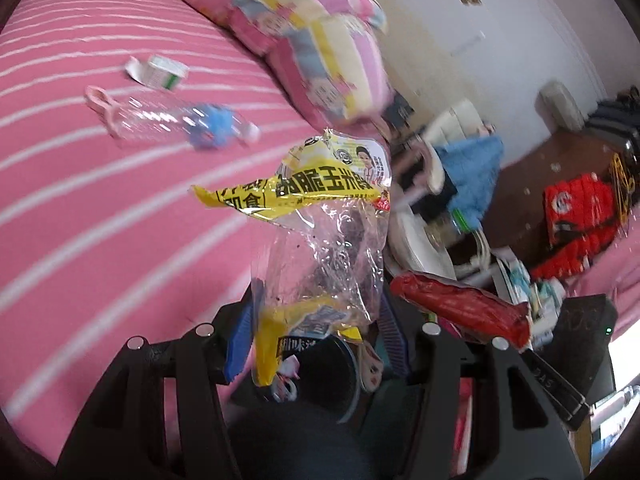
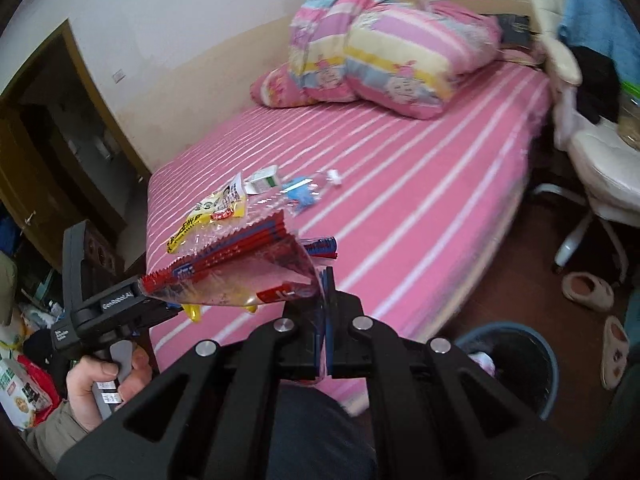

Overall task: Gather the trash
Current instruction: 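Carry the yellow wrapper and red bag over the bin and release both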

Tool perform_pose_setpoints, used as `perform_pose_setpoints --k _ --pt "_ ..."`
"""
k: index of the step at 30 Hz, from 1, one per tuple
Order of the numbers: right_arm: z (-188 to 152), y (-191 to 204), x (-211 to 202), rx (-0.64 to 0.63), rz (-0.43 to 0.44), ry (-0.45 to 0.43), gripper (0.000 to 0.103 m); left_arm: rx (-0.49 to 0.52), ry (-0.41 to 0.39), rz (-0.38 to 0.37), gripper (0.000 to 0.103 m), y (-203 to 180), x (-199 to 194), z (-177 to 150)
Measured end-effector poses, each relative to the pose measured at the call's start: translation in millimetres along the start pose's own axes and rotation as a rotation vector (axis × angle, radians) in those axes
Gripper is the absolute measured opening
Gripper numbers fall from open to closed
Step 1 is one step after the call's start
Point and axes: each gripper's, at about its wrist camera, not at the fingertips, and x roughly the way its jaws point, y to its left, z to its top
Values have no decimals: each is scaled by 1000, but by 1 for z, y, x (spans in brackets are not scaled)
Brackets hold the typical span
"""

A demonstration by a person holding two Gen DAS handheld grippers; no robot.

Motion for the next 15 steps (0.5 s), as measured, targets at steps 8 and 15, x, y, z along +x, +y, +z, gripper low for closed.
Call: perform_pose_setpoints --k 8,15 --pt "-45 -92 -45 172 -109 -10 2 104 182 -21 54 -69 60 -48" --pt "-81 -154 -43 280 -204 49 2 134 357 -20 54 -91 139 -91"
